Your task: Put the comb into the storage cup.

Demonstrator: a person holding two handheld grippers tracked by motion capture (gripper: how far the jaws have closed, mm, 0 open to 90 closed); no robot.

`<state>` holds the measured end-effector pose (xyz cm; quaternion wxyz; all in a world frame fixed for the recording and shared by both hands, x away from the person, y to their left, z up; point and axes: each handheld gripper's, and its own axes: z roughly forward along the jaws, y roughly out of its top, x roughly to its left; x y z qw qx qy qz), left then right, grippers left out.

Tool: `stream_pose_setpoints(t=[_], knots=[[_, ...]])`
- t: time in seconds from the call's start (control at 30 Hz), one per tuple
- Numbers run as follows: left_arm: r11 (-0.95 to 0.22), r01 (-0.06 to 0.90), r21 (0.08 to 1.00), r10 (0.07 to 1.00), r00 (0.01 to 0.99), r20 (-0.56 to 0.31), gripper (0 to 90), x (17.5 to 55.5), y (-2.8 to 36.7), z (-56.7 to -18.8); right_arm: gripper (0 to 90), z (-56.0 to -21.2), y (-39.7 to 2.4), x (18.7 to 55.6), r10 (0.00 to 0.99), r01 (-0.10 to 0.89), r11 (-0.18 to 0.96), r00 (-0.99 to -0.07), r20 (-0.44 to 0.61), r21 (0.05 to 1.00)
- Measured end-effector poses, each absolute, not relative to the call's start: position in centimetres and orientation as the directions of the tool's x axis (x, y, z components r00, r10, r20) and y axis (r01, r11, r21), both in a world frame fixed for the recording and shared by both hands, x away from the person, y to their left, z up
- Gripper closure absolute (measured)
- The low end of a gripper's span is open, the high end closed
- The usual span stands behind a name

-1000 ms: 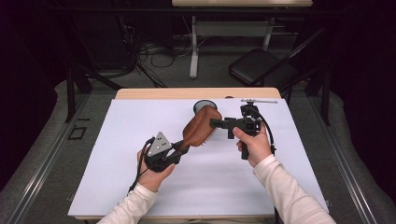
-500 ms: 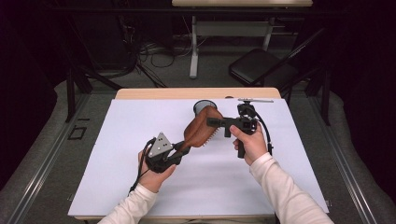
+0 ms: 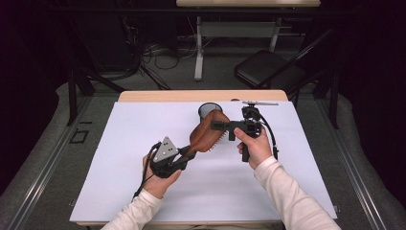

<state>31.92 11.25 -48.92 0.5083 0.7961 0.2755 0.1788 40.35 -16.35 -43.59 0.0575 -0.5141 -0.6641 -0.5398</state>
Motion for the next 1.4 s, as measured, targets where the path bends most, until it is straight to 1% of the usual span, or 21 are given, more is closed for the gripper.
stream_pose_setpoints(t=[0.2,0.37,0.6,0.63,0.7,1.0,1.1,1.2,1.33,1.4], knots=[[-0.332,0.255,0.908,0.618,0.786,0.005,71.8,31.89,11.19,-48.93,16.0,-43.79,-16.22,40.55,0.62,0.752,-0.111,-0.459,0.636,0.65],[-0.332,0.256,0.908,0.619,0.786,0.005,71.8,31.84,11.14,-48.94,18.5,-43.86,-16.07,40.56,0.614,0.757,-0.105,-0.46,0.641,0.645],[-0.334,0.254,0.908,0.614,0.789,0.005,71.8,31.82,11.03,-48.99,18.5,-43.95,-15.97,40.64,0.621,0.767,-0.103,-0.448,0.644,0.633],[-0.335,0.254,0.907,0.613,0.79,0.005,71.8,31.82,11.02,-49.0,19.2,-43.97,-15.93,40.63,0.622,0.766,-0.105,-0.447,0.643,0.635],[-0.338,0.253,0.906,0.613,0.79,0.008,71.8,31.82,11.0,-49.03,24.4,-43.99,-15.91,40.64,0.612,0.765,-0.099,-0.457,0.645,0.636],[-0.339,0.254,0.906,0.613,0.79,0.008,71.8,31.77,10.91,-49.08,26.2,-44.1,-15.62,40.67,0.614,0.767,-0.104,-0.451,0.647,0.633],[-0.338,0.254,0.906,0.612,0.791,0.007,71.8,31.76,10.9,-49.09,30.8,-44.03,-15.69,40.64,0.607,0.762,-0.119,-0.451,0.654,0.636],[-0.34,0.254,0.905,0.612,0.791,0.008,71.8,31.77,10.88,-49.12,35.7,-43.94,-15.82,40.57,0.603,0.767,-0.144,-0.433,0.67,0.625],[-0.341,0.255,0.905,0.613,0.79,0.009,71.8,31.78,10.89,-49.14,39.3,-43.87,-15.87,40.55,0.603,0.769,-0.163,-0.418,0.68,0.618],[-0.341,0.255,0.905,0.613,0.79,0.009,71.8,31.78,10.89,-49.15,39.3,-43.87,-15.83,40.55,0.602,0.775,-0.158,-0.416,0.682,0.612]])
